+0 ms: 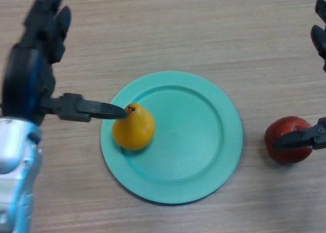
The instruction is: Pick up the yellow pear and place it on the plate
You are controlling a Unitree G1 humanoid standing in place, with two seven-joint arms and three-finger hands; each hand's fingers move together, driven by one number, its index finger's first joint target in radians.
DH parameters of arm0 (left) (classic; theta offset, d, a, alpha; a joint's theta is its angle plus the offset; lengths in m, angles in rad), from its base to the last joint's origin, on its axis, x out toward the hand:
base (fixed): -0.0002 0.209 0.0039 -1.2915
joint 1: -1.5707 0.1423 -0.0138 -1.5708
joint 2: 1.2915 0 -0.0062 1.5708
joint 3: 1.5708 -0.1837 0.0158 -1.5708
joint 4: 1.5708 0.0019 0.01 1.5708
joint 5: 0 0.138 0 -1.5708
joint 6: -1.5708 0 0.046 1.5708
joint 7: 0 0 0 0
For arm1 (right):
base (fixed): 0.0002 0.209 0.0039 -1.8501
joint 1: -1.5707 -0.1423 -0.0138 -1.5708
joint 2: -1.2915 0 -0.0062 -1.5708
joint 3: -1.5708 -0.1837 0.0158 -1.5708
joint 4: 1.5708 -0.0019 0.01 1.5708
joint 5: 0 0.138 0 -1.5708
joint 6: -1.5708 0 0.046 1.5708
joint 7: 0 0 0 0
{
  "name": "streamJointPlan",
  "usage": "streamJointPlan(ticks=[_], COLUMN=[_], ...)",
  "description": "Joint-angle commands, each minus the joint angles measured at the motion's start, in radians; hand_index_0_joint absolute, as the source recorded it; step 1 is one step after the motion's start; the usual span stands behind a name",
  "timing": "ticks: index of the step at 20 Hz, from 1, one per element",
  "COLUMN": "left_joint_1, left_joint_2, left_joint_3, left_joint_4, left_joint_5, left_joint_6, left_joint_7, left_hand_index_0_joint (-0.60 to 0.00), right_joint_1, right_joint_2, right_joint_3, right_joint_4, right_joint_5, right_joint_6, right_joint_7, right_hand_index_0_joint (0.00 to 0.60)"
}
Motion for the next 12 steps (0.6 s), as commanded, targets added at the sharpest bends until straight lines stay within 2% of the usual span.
streamJointPlan(ticks=[1,5,8,12], left_joint_1=[-0.004,0.021,0.031,0.053], left_joint_2=[0.061,0.08,0.076,0.075], left_joint_3=[0.108,0.13,0.129,0.153], left_joint_4=[-0.082,-0.106,-0.147,-0.167], left_joint_5=[-0.037,0.015,0.031,0.025], left_joint_6=[-0.078,-0.072,-0.026,-0.042], left_joint_7=[0.015,0.03,0.024,0.02], left_hand_index_0_joint=[0.0,0.0,0.0,0.0], right_joint_1=[-0.027,-0.028,0.006,0.029], right_joint_2=[-0.032,-0.038,-0.028,-0.023], right_joint_3=[-0.046,-0.067,-0.066,-0.062], right_joint_4=[-0.048,-0.095,-0.1,-0.118], right_joint_5=[0.052,0.069,0.055,0.032], right_joint_6=[-0.114,-0.087,-0.106,-0.115], right_joint_7=[-0.015,-0.015,-0.001,0.042], right_hand_index_0_joint=[0.0,0.0,0.0,0.0])
